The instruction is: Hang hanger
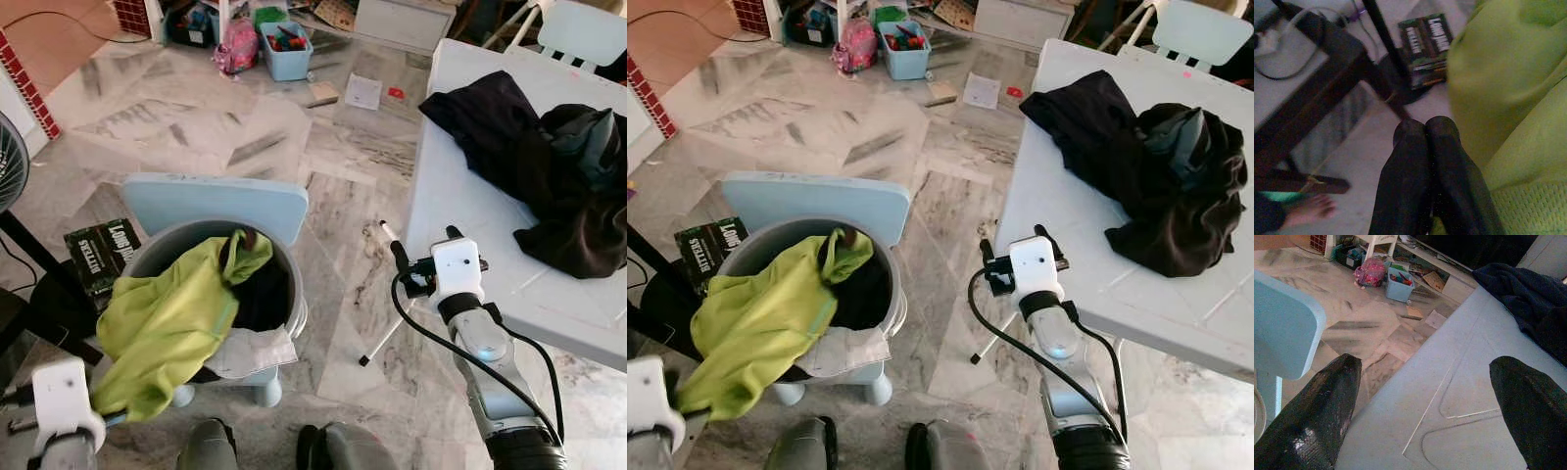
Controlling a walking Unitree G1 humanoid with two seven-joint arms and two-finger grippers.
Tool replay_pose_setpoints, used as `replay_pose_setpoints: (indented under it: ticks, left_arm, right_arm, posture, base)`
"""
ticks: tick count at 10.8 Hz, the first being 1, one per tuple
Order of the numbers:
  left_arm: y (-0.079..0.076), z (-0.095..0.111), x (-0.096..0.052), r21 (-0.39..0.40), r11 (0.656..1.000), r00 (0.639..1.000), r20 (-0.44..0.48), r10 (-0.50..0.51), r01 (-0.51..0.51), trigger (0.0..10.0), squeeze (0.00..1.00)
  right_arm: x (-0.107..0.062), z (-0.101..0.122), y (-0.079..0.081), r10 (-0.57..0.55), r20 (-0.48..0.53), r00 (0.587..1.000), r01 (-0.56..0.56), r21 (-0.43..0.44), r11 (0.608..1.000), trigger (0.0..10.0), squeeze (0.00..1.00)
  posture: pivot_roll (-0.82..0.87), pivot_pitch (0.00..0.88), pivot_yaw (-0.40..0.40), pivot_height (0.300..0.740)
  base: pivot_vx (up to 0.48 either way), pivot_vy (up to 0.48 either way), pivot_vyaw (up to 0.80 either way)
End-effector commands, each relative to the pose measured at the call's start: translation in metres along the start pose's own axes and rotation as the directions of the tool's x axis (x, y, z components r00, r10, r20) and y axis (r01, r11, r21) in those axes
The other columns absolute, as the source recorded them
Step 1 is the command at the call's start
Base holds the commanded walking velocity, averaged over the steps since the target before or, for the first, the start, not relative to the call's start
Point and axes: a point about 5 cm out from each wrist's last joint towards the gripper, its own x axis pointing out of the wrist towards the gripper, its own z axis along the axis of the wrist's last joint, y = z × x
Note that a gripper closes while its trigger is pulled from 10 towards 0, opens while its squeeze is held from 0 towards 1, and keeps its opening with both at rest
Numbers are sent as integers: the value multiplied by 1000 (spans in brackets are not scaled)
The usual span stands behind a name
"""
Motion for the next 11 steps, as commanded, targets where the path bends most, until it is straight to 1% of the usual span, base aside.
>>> replay_pose_setpoints:
  ticks: [1, 2, 3, 4, 5, 6, 7, 8, 9, 10, 11]
  left_arm:
    - [7, -8, -3, 69, 997, 999, -4, 35, -35, 10000, 1000]
    - [11, -11, -4, 78, 995, 998, -12, 63, -62, 10000, 1000]
    - [14, -12, -5, 120, 989, 996, -1, 89, -89, 10000, 1000]
    - [16, -11, -4, 162, 982, 995, 31, 92, -96, 10000, 1000]
    - [18, 4, -2, 268, 957, 984, 161, 72, -114, 10000, 1000]
    - [19, 24, 2, 338, 930, 959, 279, 48, -144, 10000, 1000]
    - [20, 34, 5, 360, 918, 943, 330, 44, -169, 10000, 1000]
    - [21, 42, 9, 364, 911, 931, 361, 51, -192, 10000, 1000]
    - [23, 56, 16, 338, 919, 916, 396, 55, -201, 10000, 1000]
    - [22, 72, 22, 280, 942, 907, 419, 54, -186, 10000, 1000]
    - [15, 91, 30, 184, 974, 902, 430, 44, -135, 10000, 1000]
  right_arm:
    - [-2, -3, -2, -1, -5, 1000, 1, -13, 1000, 10000, 0]
    - [-2, -3, -2, 2, -5, 1000, -2, -15, 1000, 10000, 0]
    - [-2, -4, -3, 4, -5, 1000, -4, -17, 1000, 10000, 0]
    - [-1, -3, -2, 6, -3, 1000, -6, -19, 1000, 10000, 0]
    - [0, -3, -2, 9, 0, 1000, -9, -22, 1000, 10000, 0]
    - [0, -3, -2, 12, 1, 1000, -12, -26, 1000, 10000, 0]
    - [0, -3, -2, 14, 1, 1000, -14, -28, 1000, 10000, 0]
    - [0, -3, -2, 15, 1, 1000, -15, -29, 999, 10000, 0]
    - [0, -2, -2, 17, 5, 1000, -17, -32, 999, 10000, 0]
    - [-1, -3, -2, 16, 5, 1000, -16, -34, 999, 10000, 0]
    - [-2, -4, -3, 16, 1, 1000, -16, -36, 999, 10000, 0]
  posture:
    - [37, 131, -125, 740]
    - [41, 130, -127, 740]
    - [44, 128, -128, 740]
    - [44, 128, -128, 740]
    - [42, 126, -129, 740]
    - [44, 126, -131, 740]
    - [44, 125, -132, 740]
    - [41, 125, -132, 740]
    - [37, 127, -132, 740]
    - [35, 134, -134, 740]
    - [28, 139, -139, 740]
  base:
    - [0, 0, 0]
    - [0, 0, 0]
    - [0, 0, 0]
    - [0, 0, 0]
    - [0, 0, 0]
    - [0, 0, 0]
    - [0, 0, 0]
    - [0, 0, 0]
    - [0, 0, 0]
    - [0, 0, 0]
    - [0, 0, 0]
